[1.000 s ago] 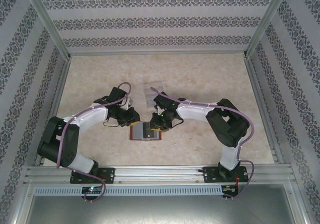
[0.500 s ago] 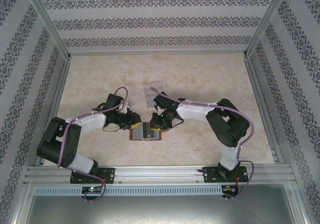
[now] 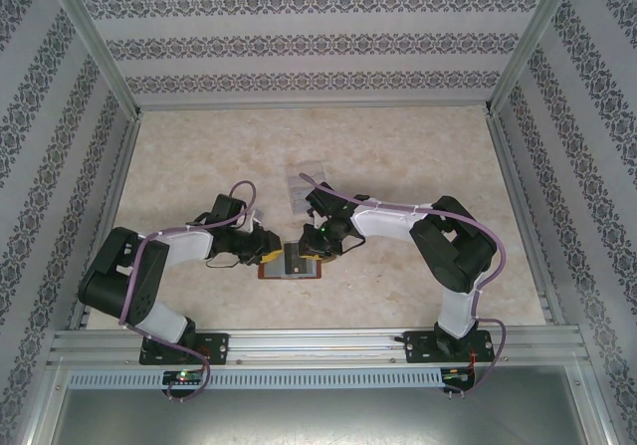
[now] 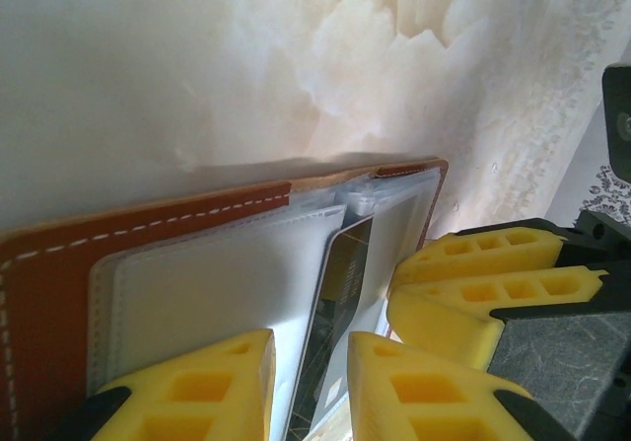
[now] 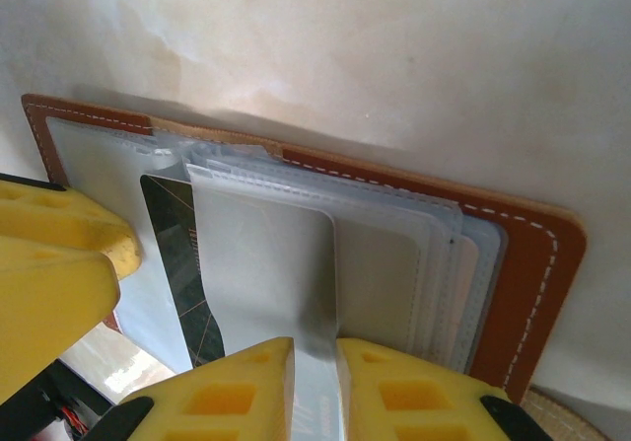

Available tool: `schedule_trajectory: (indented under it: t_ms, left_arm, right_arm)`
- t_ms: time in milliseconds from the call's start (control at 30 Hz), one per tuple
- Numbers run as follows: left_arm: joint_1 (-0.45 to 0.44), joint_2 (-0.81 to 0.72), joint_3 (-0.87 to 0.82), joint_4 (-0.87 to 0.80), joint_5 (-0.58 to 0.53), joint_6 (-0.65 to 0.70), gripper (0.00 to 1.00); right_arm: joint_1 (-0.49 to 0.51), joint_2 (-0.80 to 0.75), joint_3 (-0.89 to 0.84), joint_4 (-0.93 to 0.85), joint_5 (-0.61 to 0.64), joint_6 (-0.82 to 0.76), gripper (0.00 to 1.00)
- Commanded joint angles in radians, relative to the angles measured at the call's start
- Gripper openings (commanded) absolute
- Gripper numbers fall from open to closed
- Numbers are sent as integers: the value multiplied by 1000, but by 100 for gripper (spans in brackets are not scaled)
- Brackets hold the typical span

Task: Take the credit cards out of the card holder

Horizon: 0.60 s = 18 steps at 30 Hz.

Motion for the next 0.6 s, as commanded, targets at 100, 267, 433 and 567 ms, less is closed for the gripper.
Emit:
schedule_trajectory:
  t_ms: [100, 267, 433, 567]
  left_arm:
    - [11, 35, -8, 83, 50, -25, 25]
    - [12, 22, -6, 92, 56, -36, 25]
    - [11, 5, 11, 77, 61, -40, 25]
    - [11, -4, 20, 54, 52, -31, 26]
  right_arm:
    - [5, 22, -19, -18, 13, 11, 21]
    - [6, 17, -22, -20, 15, 13, 21]
    - [6, 17, -22, -21, 14, 14, 21]
    - [6, 17, -20, -23, 16, 13, 21]
